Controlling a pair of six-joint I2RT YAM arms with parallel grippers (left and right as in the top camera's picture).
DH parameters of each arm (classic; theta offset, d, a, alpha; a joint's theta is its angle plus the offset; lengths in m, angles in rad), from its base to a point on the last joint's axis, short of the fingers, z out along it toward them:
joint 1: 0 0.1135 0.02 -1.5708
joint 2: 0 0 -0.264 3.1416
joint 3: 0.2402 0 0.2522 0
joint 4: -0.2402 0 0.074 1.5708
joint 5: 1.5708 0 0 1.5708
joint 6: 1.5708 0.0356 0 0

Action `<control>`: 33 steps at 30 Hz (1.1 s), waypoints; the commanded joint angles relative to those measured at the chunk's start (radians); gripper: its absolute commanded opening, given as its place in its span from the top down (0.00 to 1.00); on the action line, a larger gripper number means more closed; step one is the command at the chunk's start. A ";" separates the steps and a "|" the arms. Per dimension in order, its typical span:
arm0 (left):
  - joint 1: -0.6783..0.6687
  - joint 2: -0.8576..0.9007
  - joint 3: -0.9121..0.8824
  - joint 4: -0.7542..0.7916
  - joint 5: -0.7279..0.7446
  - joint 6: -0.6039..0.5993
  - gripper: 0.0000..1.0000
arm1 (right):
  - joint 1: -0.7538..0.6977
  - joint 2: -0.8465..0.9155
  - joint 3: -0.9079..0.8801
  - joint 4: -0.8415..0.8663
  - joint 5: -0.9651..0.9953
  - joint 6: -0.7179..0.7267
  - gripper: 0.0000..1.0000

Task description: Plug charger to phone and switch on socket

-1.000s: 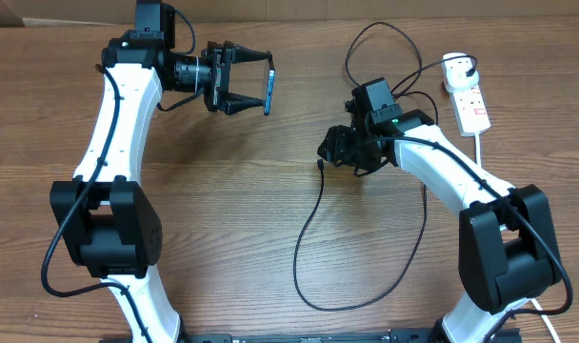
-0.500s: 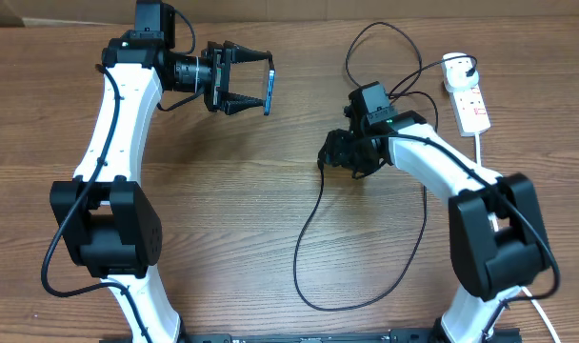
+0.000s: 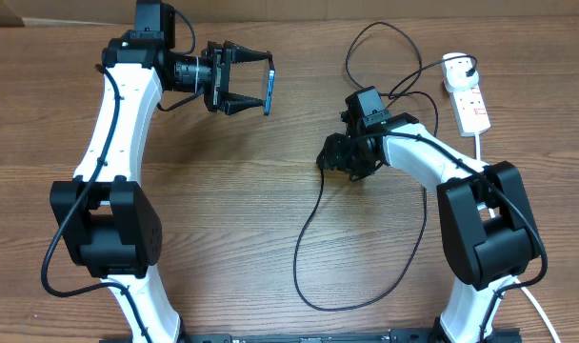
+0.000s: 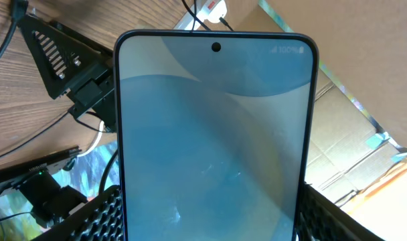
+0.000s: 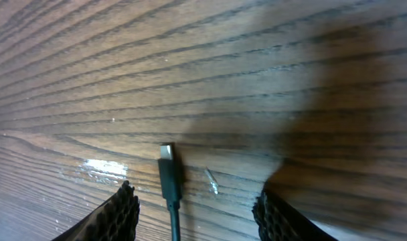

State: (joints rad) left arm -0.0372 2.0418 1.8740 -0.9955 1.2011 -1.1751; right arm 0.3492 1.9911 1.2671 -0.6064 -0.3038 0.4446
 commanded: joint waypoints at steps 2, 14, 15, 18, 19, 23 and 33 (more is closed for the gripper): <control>0.004 -0.041 0.008 0.004 0.029 0.024 0.48 | 0.005 0.060 -0.005 0.008 -0.047 0.005 0.46; 0.004 -0.041 0.008 0.004 0.029 0.024 0.49 | 0.005 0.088 -0.005 0.016 -0.085 0.009 0.60; 0.004 -0.041 0.008 0.004 0.029 0.024 0.49 | 0.005 0.088 -0.005 0.008 -0.084 0.025 0.60; 0.004 -0.041 0.008 0.004 0.029 0.024 0.49 | 0.005 0.093 -0.005 -0.016 -0.084 0.061 0.62; 0.004 -0.041 0.008 0.004 0.029 0.024 0.48 | 0.005 0.097 -0.005 -0.015 -0.083 0.061 0.62; 0.004 -0.041 0.008 0.004 0.019 0.023 0.49 | 0.005 0.111 -0.005 -0.016 -0.083 0.080 0.68; 0.004 -0.041 0.008 0.004 0.019 0.024 0.48 | 0.012 0.117 -0.005 -0.019 -0.083 0.083 0.75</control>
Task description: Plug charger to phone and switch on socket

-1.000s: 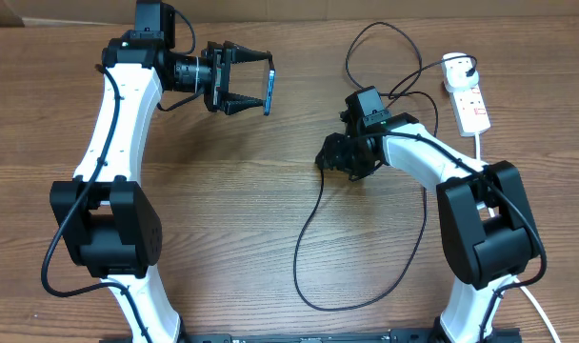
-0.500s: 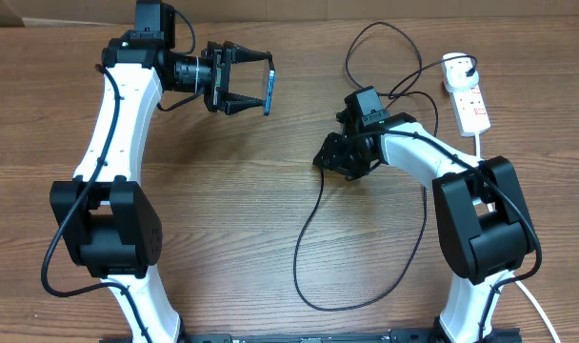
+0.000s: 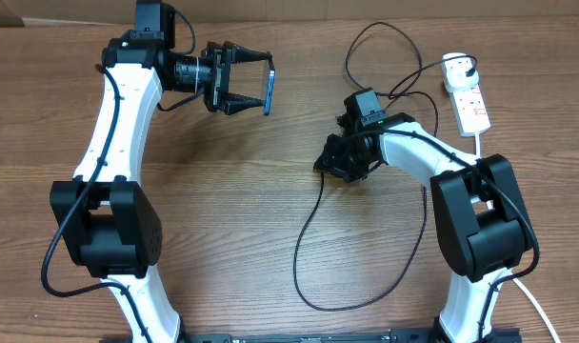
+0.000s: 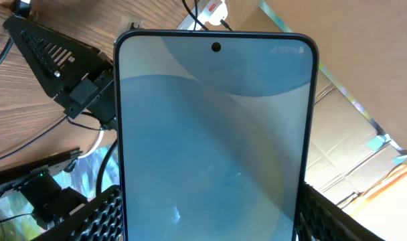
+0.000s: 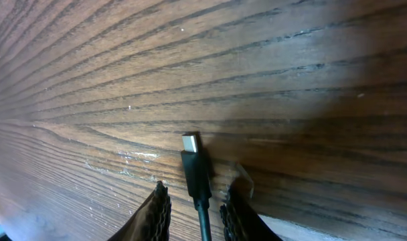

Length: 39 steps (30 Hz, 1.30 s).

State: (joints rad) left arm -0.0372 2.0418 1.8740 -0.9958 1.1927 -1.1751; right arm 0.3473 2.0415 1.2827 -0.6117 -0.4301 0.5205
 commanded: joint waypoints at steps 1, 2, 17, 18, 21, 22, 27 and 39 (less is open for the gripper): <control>0.004 -0.041 0.008 0.005 0.028 0.024 0.48 | 0.018 0.067 -0.021 -0.013 0.043 0.007 0.75; 0.004 -0.041 0.008 0.005 0.027 0.024 0.48 | 0.025 0.067 -0.021 -0.014 0.044 0.007 0.74; 0.003 -0.041 0.008 0.004 0.027 0.024 0.49 | 0.035 0.067 -0.021 -0.007 0.062 0.008 0.79; 0.003 -0.041 0.008 0.005 0.027 0.024 0.49 | 0.035 0.067 -0.021 -0.007 0.061 0.008 0.79; 0.003 -0.041 0.008 0.004 0.028 0.024 0.49 | 0.035 0.067 -0.021 -0.007 0.062 0.008 0.81; 0.003 -0.041 0.008 0.004 0.028 0.024 0.49 | 0.035 0.067 -0.021 -0.008 0.061 0.008 0.82; 0.003 -0.041 0.008 0.004 0.028 0.024 0.48 | 0.035 0.067 -0.021 -0.010 0.061 0.007 0.82; 0.003 -0.041 0.008 -0.002 0.027 0.027 0.49 | 0.026 0.067 -0.021 0.005 0.062 0.003 0.83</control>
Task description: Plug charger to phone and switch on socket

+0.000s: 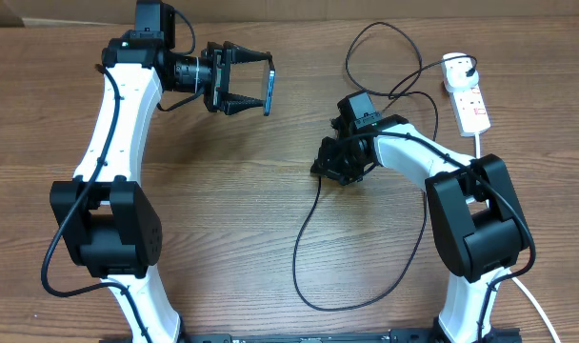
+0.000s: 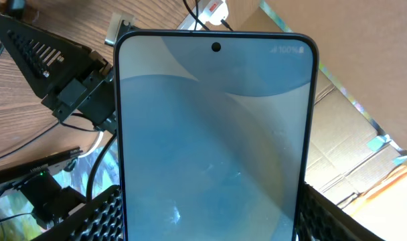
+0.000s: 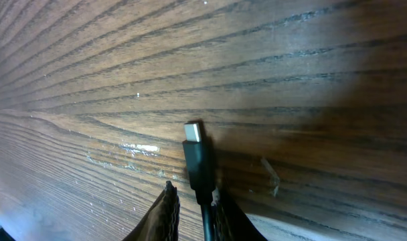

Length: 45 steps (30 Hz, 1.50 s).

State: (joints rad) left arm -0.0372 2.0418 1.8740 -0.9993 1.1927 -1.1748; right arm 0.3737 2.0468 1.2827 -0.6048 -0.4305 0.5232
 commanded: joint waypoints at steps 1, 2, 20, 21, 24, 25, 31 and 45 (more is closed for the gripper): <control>0.003 -0.041 0.008 0.002 0.028 0.027 0.49 | -0.003 0.061 -0.021 -0.001 0.062 0.000 0.83; 0.003 -0.041 0.008 0.001 0.028 0.027 0.49 | -0.005 0.061 -0.021 0.000 0.062 0.000 0.83; 0.003 -0.041 0.008 0.001 0.027 0.031 0.50 | -0.018 0.061 -0.021 0.017 0.061 0.000 0.91; 0.003 -0.041 0.008 0.001 0.027 0.031 0.50 | -0.018 0.061 -0.021 0.016 0.061 0.000 0.91; 0.003 -0.041 0.008 0.001 0.027 0.031 0.50 | -0.018 0.061 -0.021 0.016 0.061 0.000 0.93; 0.003 -0.041 0.008 0.001 0.027 0.031 0.50 | -0.018 0.061 -0.021 0.016 0.058 0.000 0.94; 0.003 -0.041 0.008 0.001 0.014 0.031 0.50 | -0.018 0.061 -0.021 0.016 0.058 0.000 0.96; 0.003 -0.041 0.008 0.001 0.001 0.031 0.49 | -0.018 0.061 -0.018 0.005 0.000 -0.007 0.96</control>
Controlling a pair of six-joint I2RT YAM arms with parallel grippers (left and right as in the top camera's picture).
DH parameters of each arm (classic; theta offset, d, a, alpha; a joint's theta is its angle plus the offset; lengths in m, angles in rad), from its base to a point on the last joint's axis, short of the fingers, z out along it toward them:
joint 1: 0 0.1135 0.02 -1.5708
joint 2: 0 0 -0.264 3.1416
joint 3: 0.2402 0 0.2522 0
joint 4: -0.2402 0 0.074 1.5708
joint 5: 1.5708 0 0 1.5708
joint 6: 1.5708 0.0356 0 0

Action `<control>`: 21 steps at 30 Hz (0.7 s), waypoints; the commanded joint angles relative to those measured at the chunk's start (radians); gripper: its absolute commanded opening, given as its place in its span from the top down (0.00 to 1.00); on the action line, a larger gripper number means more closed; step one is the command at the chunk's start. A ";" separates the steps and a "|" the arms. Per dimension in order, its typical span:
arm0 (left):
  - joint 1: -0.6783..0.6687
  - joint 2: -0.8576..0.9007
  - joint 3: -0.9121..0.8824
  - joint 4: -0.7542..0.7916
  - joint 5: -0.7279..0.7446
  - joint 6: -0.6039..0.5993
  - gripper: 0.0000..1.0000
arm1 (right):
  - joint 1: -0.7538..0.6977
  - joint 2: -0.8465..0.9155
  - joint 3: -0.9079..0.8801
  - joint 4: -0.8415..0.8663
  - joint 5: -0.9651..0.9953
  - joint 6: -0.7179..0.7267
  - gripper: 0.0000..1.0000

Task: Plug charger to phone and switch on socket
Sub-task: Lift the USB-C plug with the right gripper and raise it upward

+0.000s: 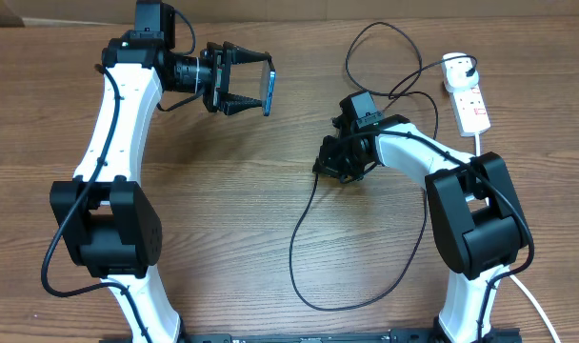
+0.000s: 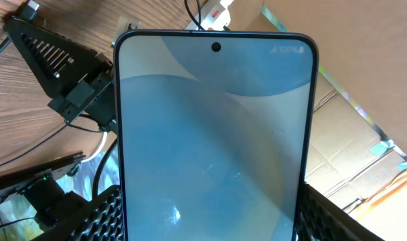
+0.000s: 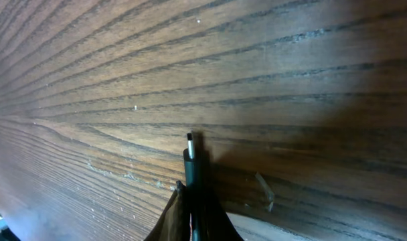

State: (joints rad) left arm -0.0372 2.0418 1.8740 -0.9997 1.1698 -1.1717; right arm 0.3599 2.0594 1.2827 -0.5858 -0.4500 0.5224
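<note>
My left gripper (image 1: pixel 254 90) is shut on the phone (image 1: pixel 269 88), held edge-on above the table at the back left; in the left wrist view its lit blue screen (image 2: pixel 213 134) fills the frame between the fingers (image 2: pixel 100 214). My right gripper (image 1: pixel 326 164) sits low on the table in the middle right, shut on the black charger plug (image 3: pixel 192 161), whose metal tip (image 3: pixel 189 138) pokes out past the fingers, turned on its edge. The black cable (image 1: pixel 304 229) loops over the table. The white socket strip (image 1: pixel 468 100) with a white adapter (image 1: pixel 458 65) lies at the far right.
The cable runs from the adapter in loops at the back right and a big loop (image 1: pixel 347 303) toward the table's front edge. Cardboard boxes (image 2: pixel 364 154) show behind the phone in the left wrist view.
My right gripper's fingers have closed fully on the charger plug, and the plug has turned so its tip shows edge-on. The left gripper still holds the phone in the same place.
The left gripper held the phone aloft throughout. My right gripper stood wide open over the plug lying on the table, then its fingers stood narrower around it, then almost touching it, and now they pinch the plug.
</note>
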 commanded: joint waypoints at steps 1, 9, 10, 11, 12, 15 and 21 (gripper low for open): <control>0.003 -0.041 0.008 0.002 0.024 0.027 0.49 | -0.004 0.048 -0.018 -0.018 0.013 -0.007 0.96; 0.003 -0.041 0.008 0.002 -0.022 0.050 0.49 | -0.004 -0.008 0.005 -0.088 -0.046 -0.076 0.96; 0.003 -0.041 0.008 0.002 -0.025 0.050 0.49 | -0.004 -0.021 0.012 -0.106 -0.045 -0.081 0.96; 0.003 -0.041 0.008 0.002 -0.025 0.050 0.49 | -0.004 -0.037 0.019 -0.126 -0.045 -0.083 0.96; 0.003 -0.041 0.008 0.002 -0.026 0.050 0.49 | -0.004 -0.056 0.026 -0.149 -0.045 -0.083 0.96; 0.003 -0.041 0.008 0.002 -0.054 0.051 0.49 | -0.004 -0.114 0.029 -0.201 -0.046 -0.086 0.96; 0.002 -0.041 0.008 0.001 -0.164 0.098 0.50 | -0.003 -0.230 0.029 -0.331 -0.085 -0.185 0.96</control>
State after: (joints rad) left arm -0.0372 2.0418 1.8740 -1.0000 1.0546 -1.1236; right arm 0.3595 1.9102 1.2888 -0.8909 -0.5053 0.4084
